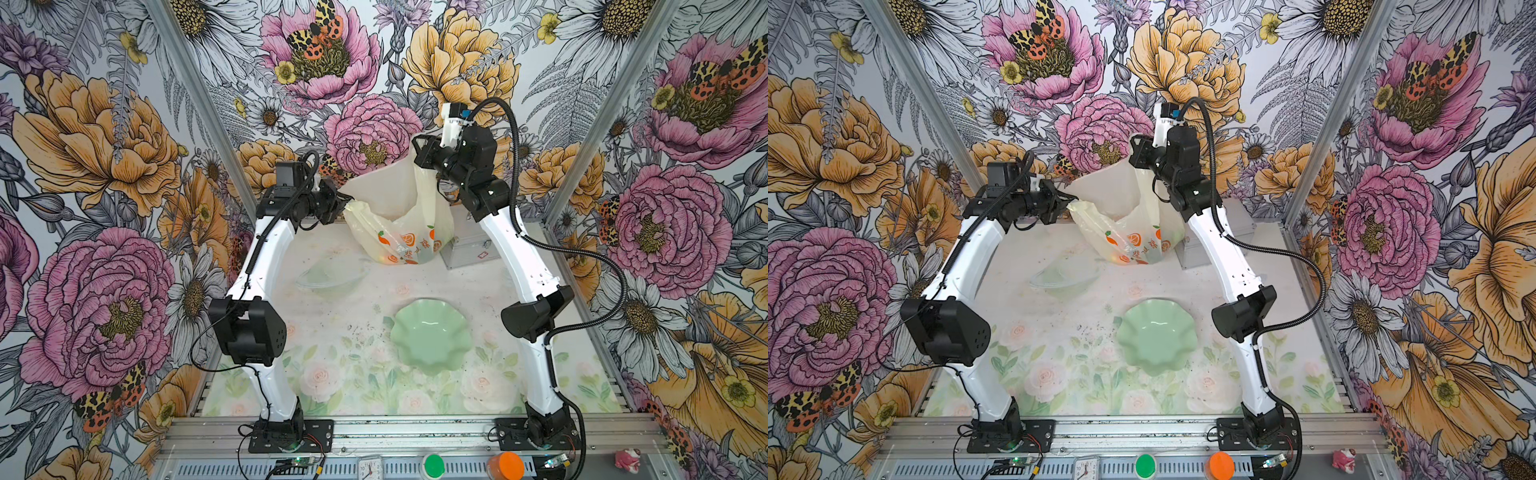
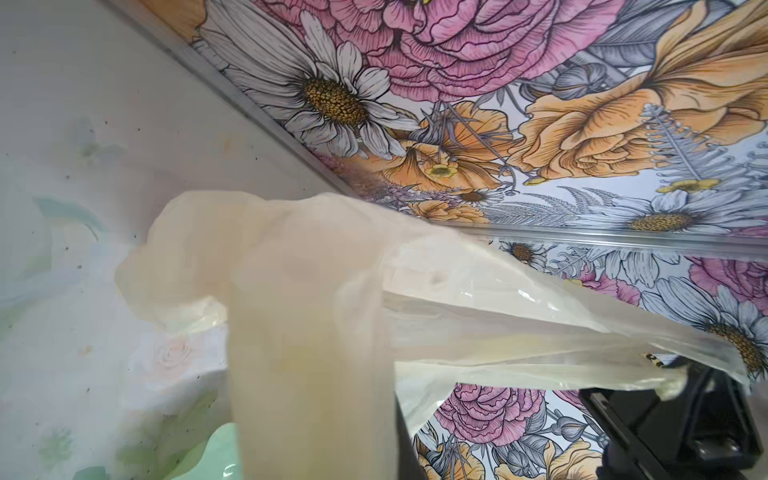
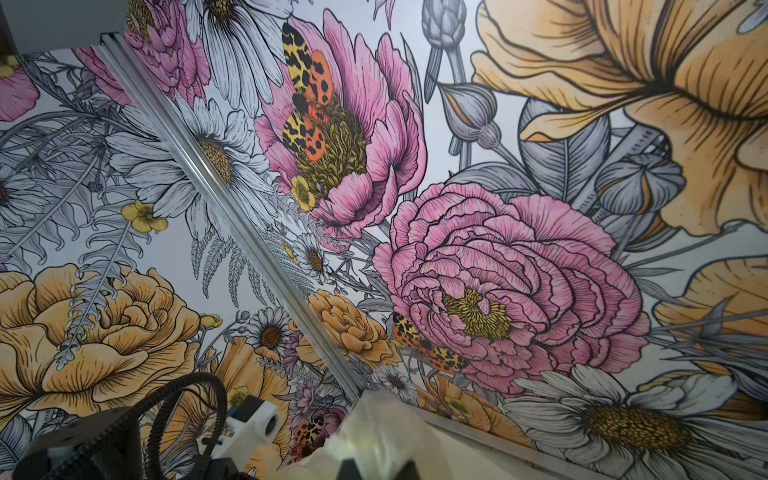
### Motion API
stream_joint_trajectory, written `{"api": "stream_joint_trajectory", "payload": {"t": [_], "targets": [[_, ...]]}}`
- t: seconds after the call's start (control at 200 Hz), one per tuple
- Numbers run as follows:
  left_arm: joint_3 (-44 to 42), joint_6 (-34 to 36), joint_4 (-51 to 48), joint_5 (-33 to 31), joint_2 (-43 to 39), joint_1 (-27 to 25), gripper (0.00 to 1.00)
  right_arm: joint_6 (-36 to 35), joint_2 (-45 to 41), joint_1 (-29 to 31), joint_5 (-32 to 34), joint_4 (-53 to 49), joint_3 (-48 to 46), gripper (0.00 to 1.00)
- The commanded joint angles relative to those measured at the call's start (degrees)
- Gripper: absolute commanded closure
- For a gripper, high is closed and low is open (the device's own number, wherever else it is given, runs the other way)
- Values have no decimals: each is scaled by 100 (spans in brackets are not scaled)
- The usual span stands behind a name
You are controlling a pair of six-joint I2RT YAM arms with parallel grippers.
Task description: Place the fruits into the plastic bag
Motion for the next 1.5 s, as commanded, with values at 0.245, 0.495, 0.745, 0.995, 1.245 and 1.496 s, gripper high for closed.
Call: {"api": "stream_joint_trajectory", "payload": {"t": [0.245, 0.495, 0.745, 0.995, 1.245, 1.496], "targets": [[-874, 234, 98, 317, -774, -61, 100, -261, -1009, -25, -80, 287, -1757, 100], [-2284, 486, 107, 249, -1385, -51, 93, -187, -1691, -12, -129, 311, -3289, 100], [-2186, 593, 107, 207, -1370, -111, 64, -213, -1966, -18, -190, 324, -3560, 100], [-1434, 483, 109, 152, -1099, -385, 58, 64, -1735, 28, -671, 323, -3420, 100], [-1351, 477, 104, 214, -1026, -369, 100, 255, -1218, 412, -965, 322, -3073, 100], [-1120, 494, 107, 155, -946, -347, 100, 766, -244, 833, -1473, 337, -2261, 100]]}}
